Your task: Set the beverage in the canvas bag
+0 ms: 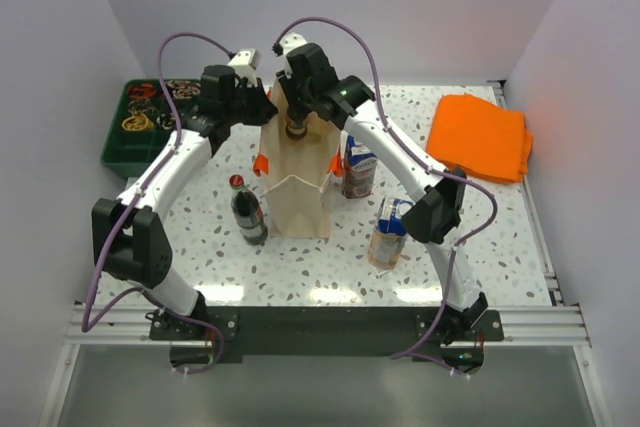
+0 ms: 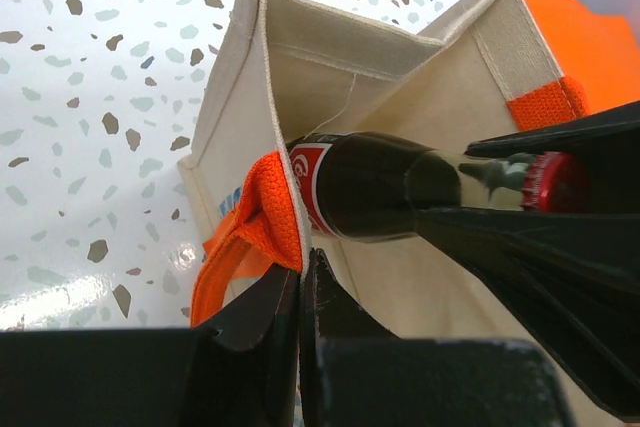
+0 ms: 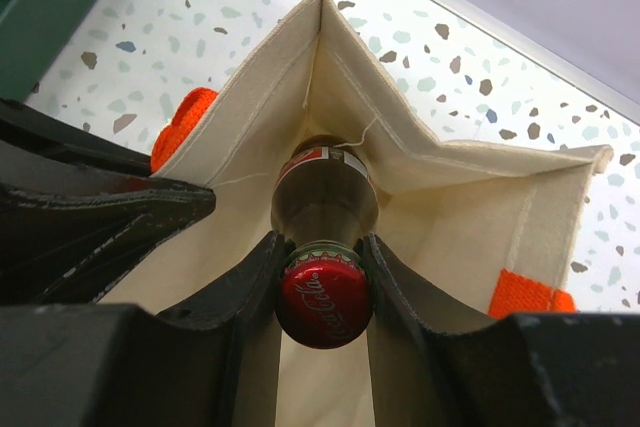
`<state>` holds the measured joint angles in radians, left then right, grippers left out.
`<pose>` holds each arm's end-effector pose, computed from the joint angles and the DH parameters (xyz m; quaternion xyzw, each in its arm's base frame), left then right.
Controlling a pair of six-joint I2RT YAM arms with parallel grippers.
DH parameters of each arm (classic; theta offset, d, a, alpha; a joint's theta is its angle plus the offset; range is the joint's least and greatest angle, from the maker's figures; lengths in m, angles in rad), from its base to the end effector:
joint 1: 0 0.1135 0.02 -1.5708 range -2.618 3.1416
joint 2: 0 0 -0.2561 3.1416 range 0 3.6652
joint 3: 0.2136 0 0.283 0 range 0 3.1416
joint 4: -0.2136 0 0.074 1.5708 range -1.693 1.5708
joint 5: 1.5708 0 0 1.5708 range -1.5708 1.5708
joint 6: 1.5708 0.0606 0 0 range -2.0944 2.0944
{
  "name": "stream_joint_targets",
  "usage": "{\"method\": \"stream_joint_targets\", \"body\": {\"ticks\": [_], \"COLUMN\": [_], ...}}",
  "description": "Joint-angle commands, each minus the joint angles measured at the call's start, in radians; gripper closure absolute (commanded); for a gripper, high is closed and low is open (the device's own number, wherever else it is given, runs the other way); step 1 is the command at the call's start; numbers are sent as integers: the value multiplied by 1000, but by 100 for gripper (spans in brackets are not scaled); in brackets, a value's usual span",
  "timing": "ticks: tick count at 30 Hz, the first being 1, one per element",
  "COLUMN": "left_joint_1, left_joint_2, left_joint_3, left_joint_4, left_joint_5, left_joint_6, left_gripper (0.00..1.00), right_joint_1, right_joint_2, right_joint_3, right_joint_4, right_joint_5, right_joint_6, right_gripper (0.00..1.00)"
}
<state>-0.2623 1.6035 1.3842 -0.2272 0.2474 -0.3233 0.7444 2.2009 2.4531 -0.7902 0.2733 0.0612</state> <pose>0.4125 -0.1261 0.3105 0.0401 0.8413 -0.2526 0.4763 0.4063 0.3521 0.3797 -0.2252 0.8343 0.0828 0.4964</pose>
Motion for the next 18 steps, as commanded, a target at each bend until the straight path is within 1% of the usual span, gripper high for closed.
{"method": "stream_joint_targets", "body": {"ticks": [1, 8, 18], "left_joint_1": [-6, -6, -6], "left_joint_2": [-4, -17, -47], "left_joint_3": [30, 19, -48], "left_joint_4": [32, 32, 49], "left_joint_5": [30, 6, -39], "left_joint_6": [-19, -20, -39], "left_gripper": [100, 100, 100], "right_joint_1": [-7, -5, -17], "right_joint_2": [-26, -10, 36], "right_joint_3": [61, 41, 37], "right_joint_4": [221, 224, 218], "right_joint_5": [95, 107, 99], "right_joint_6": [-46, -52, -47], "right_gripper": [100, 100, 100]}}
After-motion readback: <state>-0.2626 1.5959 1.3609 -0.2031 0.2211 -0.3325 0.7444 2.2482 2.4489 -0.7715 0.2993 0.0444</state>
